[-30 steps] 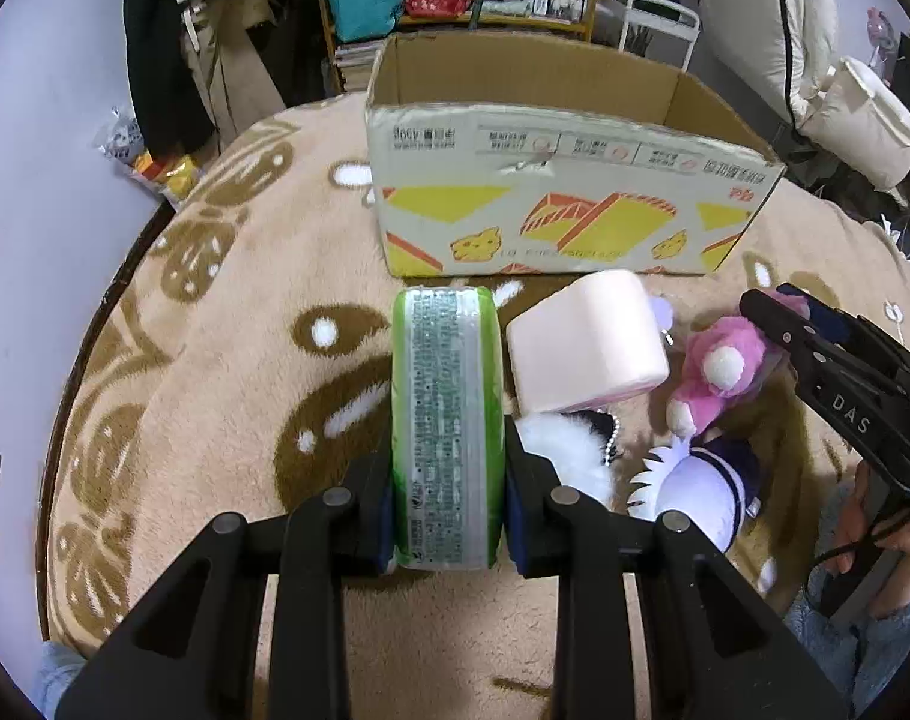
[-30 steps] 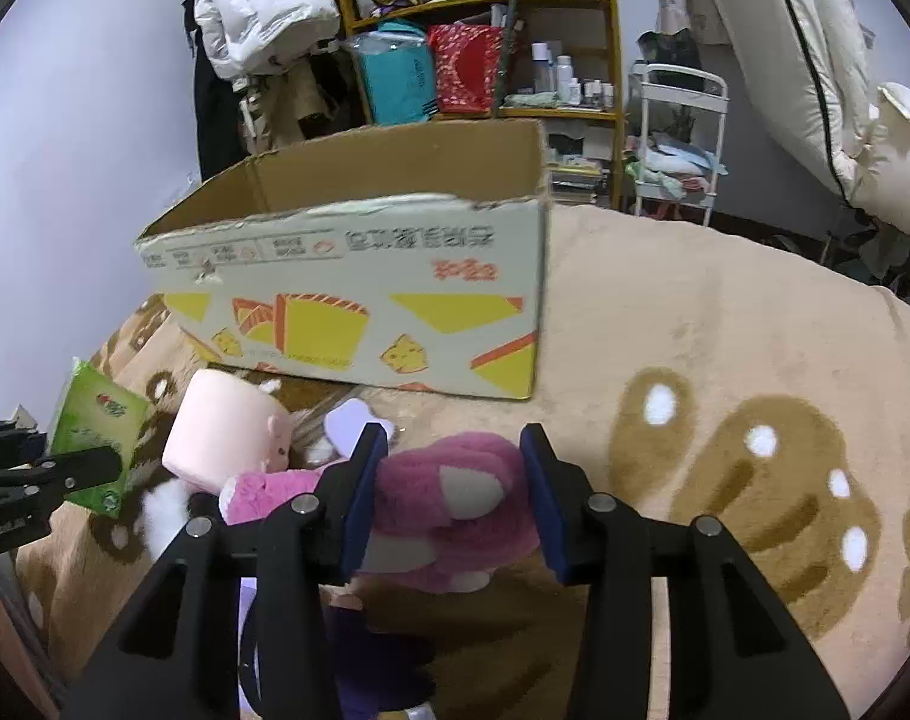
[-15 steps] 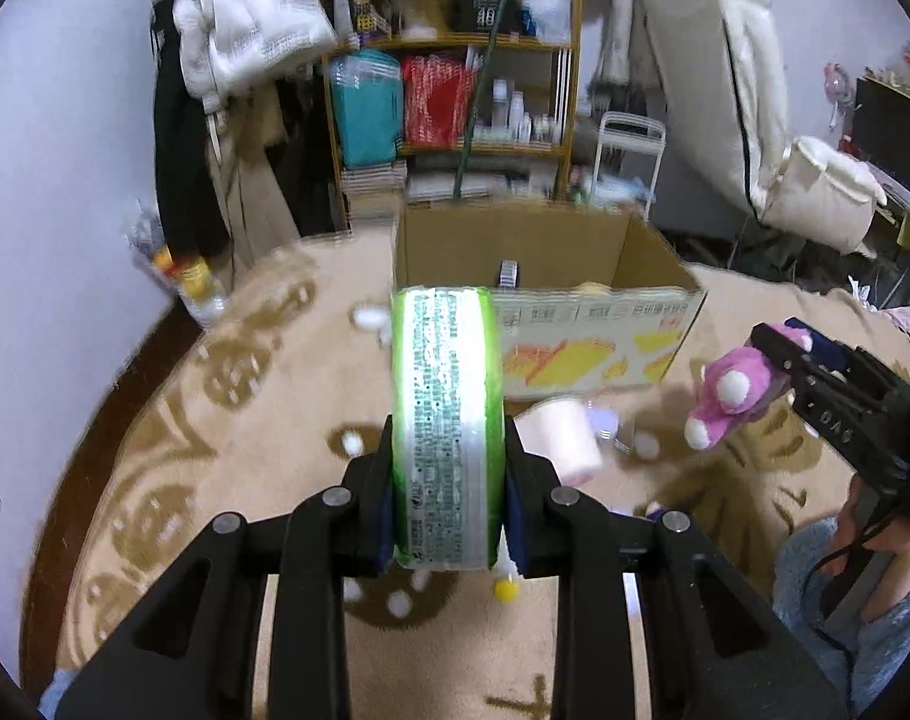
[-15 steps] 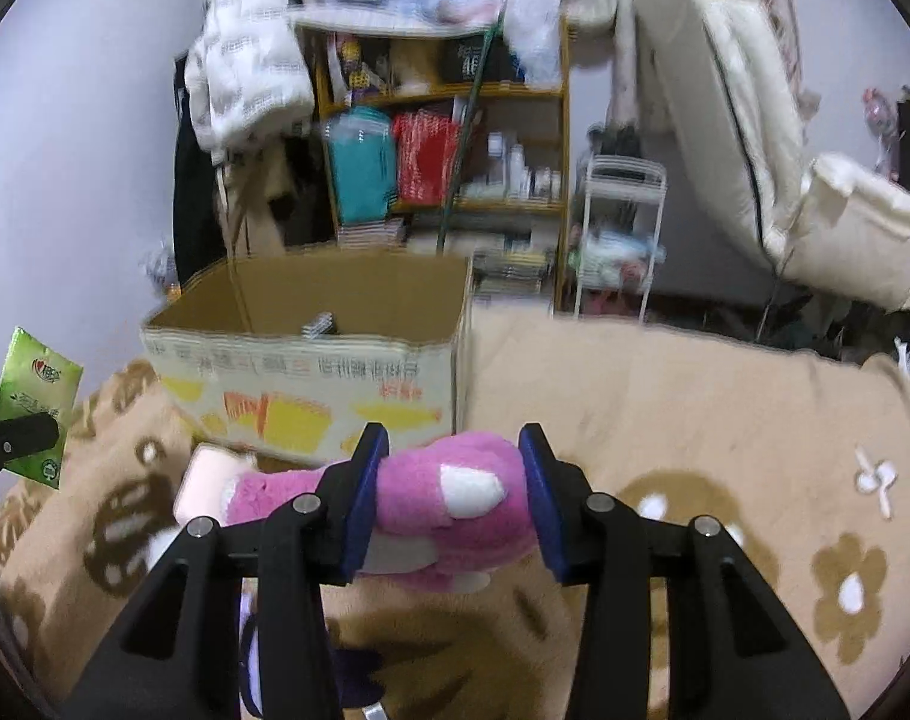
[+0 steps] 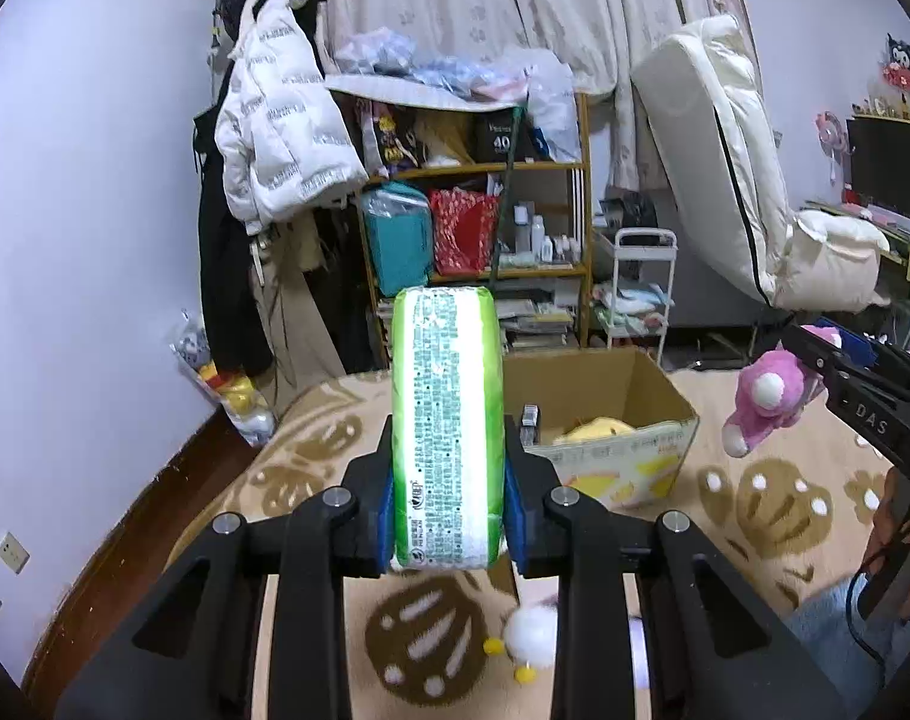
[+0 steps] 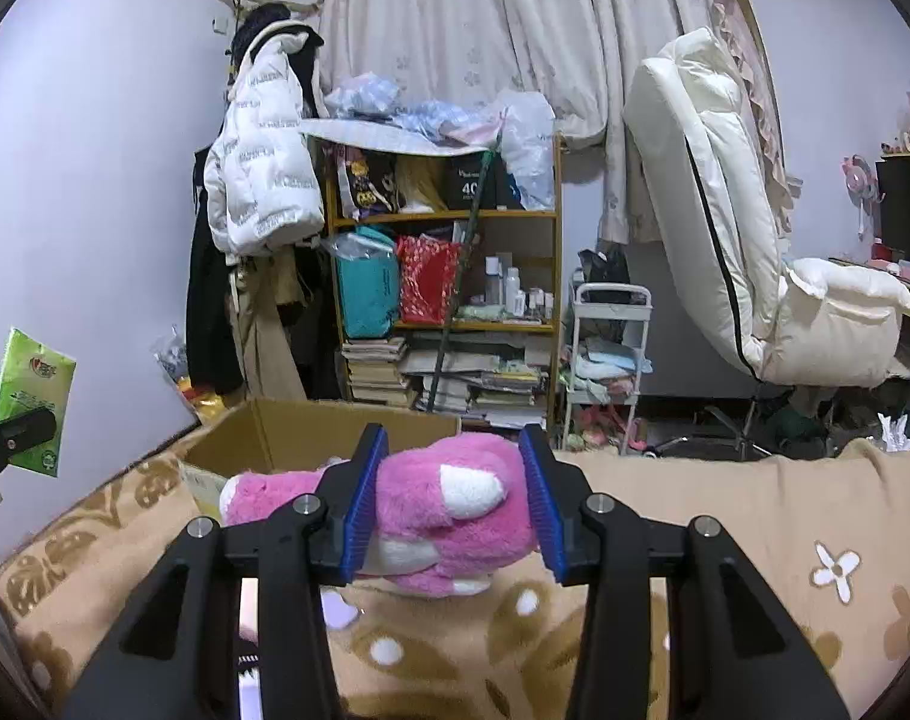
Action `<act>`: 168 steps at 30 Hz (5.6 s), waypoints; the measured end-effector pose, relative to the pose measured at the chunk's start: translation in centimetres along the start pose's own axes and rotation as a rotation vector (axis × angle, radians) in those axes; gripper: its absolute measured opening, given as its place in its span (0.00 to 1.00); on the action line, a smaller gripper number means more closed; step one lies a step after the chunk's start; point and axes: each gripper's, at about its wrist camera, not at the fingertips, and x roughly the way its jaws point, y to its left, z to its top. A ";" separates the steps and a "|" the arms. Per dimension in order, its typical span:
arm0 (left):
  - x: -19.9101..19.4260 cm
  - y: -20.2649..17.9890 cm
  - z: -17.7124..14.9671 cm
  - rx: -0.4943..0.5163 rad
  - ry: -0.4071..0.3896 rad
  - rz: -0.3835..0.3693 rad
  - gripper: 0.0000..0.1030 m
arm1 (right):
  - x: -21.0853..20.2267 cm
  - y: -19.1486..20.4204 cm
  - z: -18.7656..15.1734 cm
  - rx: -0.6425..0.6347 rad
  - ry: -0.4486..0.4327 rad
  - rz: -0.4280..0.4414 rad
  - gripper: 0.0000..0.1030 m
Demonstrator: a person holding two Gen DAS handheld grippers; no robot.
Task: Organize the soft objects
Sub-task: 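Carry both held items over the cardboard box and release them inside, then move both tools back toward the pink roll plush and purple doll, then grasp the white pompom toy with the left gripper while the right grasps the purple doll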
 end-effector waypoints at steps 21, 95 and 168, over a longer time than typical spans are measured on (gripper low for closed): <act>7.5 -3.1 5.6 0.048 -0.081 -0.045 0.27 | 6.8 0.2 3.6 -0.019 -0.053 0.036 0.47; -0.2 0.2 -3.6 -0.028 0.271 0.100 0.97 | -3.7 1.6 -0.7 -0.027 0.039 0.092 1.00; 14.3 -1.8 -11.1 -0.062 0.762 -0.144 0.97 | 7.3 7.1 -12.9 -0.132 0.623 0.272 1.00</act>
